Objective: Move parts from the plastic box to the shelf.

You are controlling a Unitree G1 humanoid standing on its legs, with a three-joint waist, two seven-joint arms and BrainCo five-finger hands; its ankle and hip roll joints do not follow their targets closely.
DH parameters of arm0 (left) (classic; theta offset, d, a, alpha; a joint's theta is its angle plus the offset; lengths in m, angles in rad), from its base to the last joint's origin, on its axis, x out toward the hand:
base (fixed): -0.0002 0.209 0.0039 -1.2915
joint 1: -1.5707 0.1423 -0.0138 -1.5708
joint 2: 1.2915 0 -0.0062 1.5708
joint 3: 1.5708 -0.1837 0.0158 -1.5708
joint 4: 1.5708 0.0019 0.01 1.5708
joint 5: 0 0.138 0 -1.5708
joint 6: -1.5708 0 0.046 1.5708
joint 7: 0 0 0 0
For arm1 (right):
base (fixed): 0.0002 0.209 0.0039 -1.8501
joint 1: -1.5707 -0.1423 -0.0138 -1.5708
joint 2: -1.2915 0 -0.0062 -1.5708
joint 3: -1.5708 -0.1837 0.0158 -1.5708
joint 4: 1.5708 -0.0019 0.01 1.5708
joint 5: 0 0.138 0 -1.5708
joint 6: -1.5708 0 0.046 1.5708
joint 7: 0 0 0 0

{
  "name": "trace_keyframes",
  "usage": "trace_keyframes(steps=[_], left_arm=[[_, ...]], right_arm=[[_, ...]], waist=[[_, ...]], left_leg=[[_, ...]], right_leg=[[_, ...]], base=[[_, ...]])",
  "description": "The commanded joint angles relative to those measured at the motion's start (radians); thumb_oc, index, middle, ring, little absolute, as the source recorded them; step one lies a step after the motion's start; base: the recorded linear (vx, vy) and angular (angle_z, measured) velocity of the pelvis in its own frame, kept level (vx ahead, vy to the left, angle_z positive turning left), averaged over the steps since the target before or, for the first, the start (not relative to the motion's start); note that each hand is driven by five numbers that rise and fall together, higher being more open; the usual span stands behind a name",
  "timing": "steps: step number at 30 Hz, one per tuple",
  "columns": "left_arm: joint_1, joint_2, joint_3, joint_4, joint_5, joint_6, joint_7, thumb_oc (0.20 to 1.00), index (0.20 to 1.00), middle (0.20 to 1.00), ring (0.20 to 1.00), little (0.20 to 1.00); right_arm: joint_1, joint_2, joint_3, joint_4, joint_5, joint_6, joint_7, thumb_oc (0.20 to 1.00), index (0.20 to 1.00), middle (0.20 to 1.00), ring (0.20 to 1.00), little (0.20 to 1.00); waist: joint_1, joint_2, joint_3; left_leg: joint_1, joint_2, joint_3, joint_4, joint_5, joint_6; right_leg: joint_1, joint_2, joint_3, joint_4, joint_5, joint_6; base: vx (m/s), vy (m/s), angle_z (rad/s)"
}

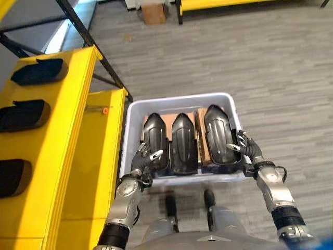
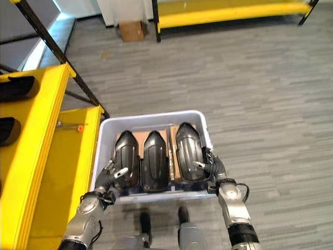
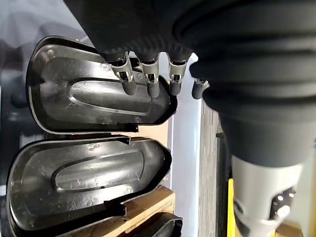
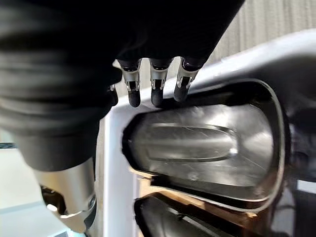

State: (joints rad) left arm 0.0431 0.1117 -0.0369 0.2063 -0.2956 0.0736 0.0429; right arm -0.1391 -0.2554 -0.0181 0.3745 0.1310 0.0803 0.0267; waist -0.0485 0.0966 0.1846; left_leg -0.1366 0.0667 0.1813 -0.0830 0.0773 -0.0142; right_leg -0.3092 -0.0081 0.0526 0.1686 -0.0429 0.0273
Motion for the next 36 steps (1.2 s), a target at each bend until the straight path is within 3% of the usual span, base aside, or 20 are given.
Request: trace_keyframes(steps=[1,22,30,36], left_arm=[[0.003,0.027,0.007,-0.079,-0.044,-0.056,0.017,1.000,1.000,1.000,1.000,1.000],[-0.048,0.011,-0.144,-0.166,-0.072,-0.057,0.040,1.000,1.000,1.000,1.000,1.000],[-0.054,0.019,-0.177,-0.197,-0.084,-0.059,0.047,1.000,1.000,1.000,1.000,1.000],[-0.075,0.012,-0.175,-0.190,-0.083,-0.062,0.054,1.000,1.000,1.000,1.000,1.000]], right_arm=[[-0.029,-0.004,0.025,-0.012,-0.014,-0.049,-0.043,1.000,1.000,1.000,1.000,1.000],[-0.353,-0.031,0.144,0.245,-0.021,-0.062,-0.183,1.000,1.000,1.000,1.000,1.000],[-0.454,-0.055,0.157,0.342,-0.004,-0.073,-0.228,1.000,1.000,1.000,1.000,1.000],[-0.435,-0.039,0.191,0.335,-0.021,-0.070,-0.203,1.000,1.000,1.000,1.000,1.000]], waist=[[-0.003,-0.055,0.003],[0.031,-0.008,0.231],[0.040,0.003,0.271],[0.035,-0.006,0.281]], left_leg=[[-0.029,-0.064,-0.006,-0.004,-0.023,-0.018],[-0.135,-0.068,-0.022,-0.004,0.024,-0.044],[-0.154,-0.066,-0.024,-0.004,0.027,-0.048],[-0.151,-0.064,-0.026,-0.004,0.022,-0.050]], right_leg=[[0.088,-0.066,-0.048,-0.256,0.194,0.058],[-0.023,-0.085,-0.039,-0.256,0.248,0.064],[-0.045,-0.088,-0.039,-0.256,0.256,0.067],[-0.044,-0.087,-0.038,-0.256,0.254,0.068]], base=[[-0.08,0.005,-0.02],[-0.03,0.000,-0.01],[0.00,0.000,0.00],[0.00,0.000,0.00]])
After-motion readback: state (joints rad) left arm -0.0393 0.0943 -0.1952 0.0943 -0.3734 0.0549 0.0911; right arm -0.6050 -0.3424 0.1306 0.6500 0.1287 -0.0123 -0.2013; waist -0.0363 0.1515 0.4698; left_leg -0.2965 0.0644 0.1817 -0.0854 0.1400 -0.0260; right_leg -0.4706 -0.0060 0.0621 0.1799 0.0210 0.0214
